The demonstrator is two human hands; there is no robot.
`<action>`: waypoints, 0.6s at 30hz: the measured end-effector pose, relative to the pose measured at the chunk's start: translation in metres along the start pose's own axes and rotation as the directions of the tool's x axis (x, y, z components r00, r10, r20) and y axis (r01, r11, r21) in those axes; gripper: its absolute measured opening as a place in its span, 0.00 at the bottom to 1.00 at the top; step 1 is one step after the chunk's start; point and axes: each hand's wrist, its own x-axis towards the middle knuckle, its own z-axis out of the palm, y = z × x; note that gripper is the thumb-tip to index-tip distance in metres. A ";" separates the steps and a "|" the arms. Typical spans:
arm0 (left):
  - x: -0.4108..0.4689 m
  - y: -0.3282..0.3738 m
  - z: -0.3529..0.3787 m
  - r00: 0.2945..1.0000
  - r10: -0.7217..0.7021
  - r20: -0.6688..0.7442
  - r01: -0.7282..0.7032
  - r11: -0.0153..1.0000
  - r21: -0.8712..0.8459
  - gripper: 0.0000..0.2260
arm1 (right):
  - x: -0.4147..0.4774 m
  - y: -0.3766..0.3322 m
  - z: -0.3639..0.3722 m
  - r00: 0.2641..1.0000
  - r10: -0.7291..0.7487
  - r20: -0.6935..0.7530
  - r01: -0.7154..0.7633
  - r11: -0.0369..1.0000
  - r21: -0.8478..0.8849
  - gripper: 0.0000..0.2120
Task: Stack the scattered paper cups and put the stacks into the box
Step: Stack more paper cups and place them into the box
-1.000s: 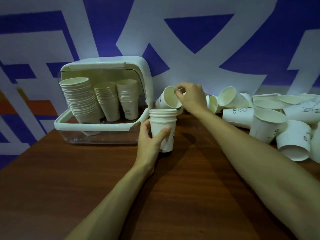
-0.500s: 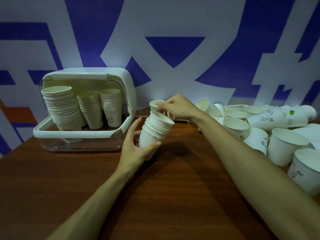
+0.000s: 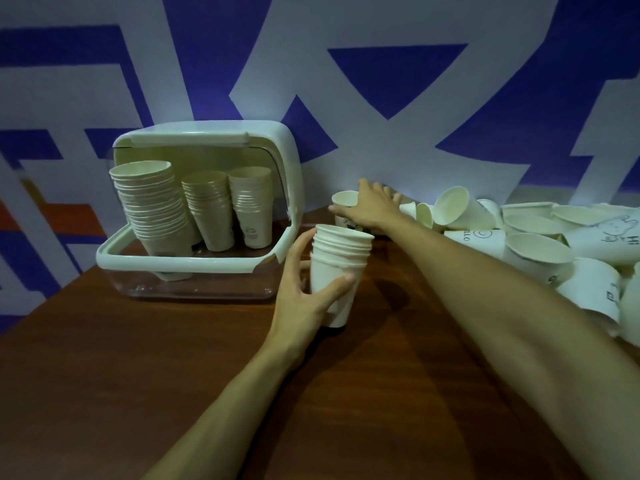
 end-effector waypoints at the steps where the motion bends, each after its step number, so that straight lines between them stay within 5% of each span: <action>1: 0.000 -0.001 -0.001 1.000 -0.002 -0.007 0.002 1.000 -0.009 0.33 | 0.002 -0.002 0.004 1.000 0.003 -0.012 -0.003 1.000 0.008 0.35; 6: 0.001 -0.002 -0.004 0.999 -0.030 -0.039 0.030 1.000 -0.003 0.34 | -0.014 -0.002 -0.007 0.990 -0.022 -0.142 0.066 0.947 0.314 0.30; 9: 0.001 -0.002 -0.003 0.998 -0.040 -0.043 0.040 0.999 0.016 0.35 | -0.036 0.007 -0.042 0.995 -0.021 -0.095 0.084 0.686 0.723 0.33; 12: 0.002 -0.004 -0.002 0.996 -0.074 -0.045 0.076 0.996 0.043 0.39 | -0.064 0.017 -0.078 0.991 -0.087 -0.104 0.131 0.405 0.905 0.27; 14: 0.000 -0.004 0.000 0.992 -0.113 -0.047 0.116 0.992 0.057 0.44 | -0.087 0.019 -0.094 0.978 -0.194 -0.080 0.139 0.314 0.939 0.21; 18: -0.005 0.001 0.004 0.994 -0.107 -0.035 0.110 0.985 0.130 0.45 | -0.114 0.021 -0.100 0.921 -0.377 0.098 0.198 0.669 0.716 0.31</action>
